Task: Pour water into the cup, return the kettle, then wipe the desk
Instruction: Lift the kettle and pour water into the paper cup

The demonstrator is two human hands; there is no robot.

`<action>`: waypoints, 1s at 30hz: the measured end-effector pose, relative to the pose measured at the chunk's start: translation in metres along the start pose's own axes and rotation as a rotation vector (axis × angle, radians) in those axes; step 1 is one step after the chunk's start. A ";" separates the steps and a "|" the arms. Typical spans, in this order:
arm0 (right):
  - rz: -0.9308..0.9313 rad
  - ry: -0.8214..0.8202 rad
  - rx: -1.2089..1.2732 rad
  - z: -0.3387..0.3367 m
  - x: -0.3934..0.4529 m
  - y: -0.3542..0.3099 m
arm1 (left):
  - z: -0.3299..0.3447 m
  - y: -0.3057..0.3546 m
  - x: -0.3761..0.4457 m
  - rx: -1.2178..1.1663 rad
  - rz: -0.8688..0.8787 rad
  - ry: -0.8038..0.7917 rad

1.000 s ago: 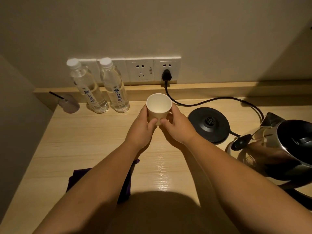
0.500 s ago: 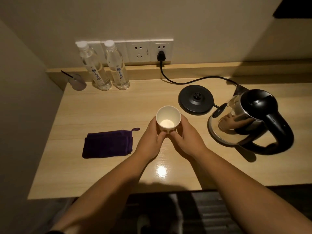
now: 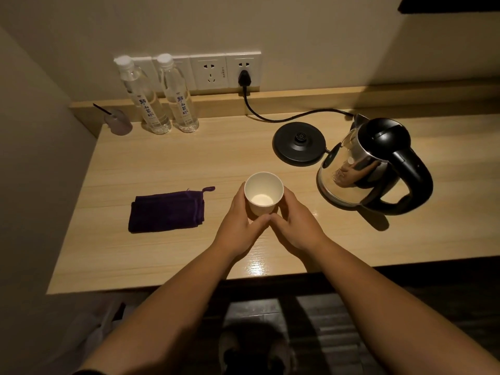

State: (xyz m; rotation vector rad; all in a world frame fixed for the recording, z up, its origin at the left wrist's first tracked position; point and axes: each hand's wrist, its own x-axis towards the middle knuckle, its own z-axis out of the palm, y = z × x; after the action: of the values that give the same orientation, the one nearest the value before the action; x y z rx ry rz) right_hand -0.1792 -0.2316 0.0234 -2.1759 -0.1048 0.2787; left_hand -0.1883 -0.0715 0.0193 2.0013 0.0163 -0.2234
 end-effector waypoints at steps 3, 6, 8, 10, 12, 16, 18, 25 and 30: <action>-0.020 0.008 0.030 -0.001 -0.003 0.001 | 0.003 -0.001 0.002 -0.040 -0.031 0.026; -0.011 0.009 -0.067 -0.010 -0.010 0.003 | 0.006 -0.001 0.005 -0.095 -0.069 0.046; -0.020 0.050 -0.165 -0.022 -0.019 0.000 | 0.007 0.002 0.007 -0.170 -0.094 0.061; -0.087 0.137 -0.215 -0.042 -0.030 -0.009 | 0.008 0.009 0.010 -0.214 -0.088 0.071; -0.189 0.256 -0.239 -0.069 -0.044 -0.019 | 0.009 0.014 0.012 -0.195 -0.066 0.069; -0.347 0.564 -0.361 -0.131 -0.067 -0.024 | 0.008 0.015 0.019 -0.073 -0.035 0.067; -0.286 0.660 -0.410 -0.156 -0.073 -0.018 | 0.011 0.016 0.023 -0.055 -0.042 0.050; 0.149 0.599 -0.105 -0.173 -0.070 0.005 | 0.014 0.005 0.025 -0.021 -0.033 0.031; 0.258 0.573 0.145 -0.170 -0.068 0.016 | 0.015 -0.002 0.023 -0.057 -0.054 0.026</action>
State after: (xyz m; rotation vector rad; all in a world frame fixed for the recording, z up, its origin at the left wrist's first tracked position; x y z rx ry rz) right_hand -0.2050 -0.3877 0.1158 -2.0419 0.5040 -0.1955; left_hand -0.1677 -0.0863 0.0079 1.9483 0.0924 -0.2285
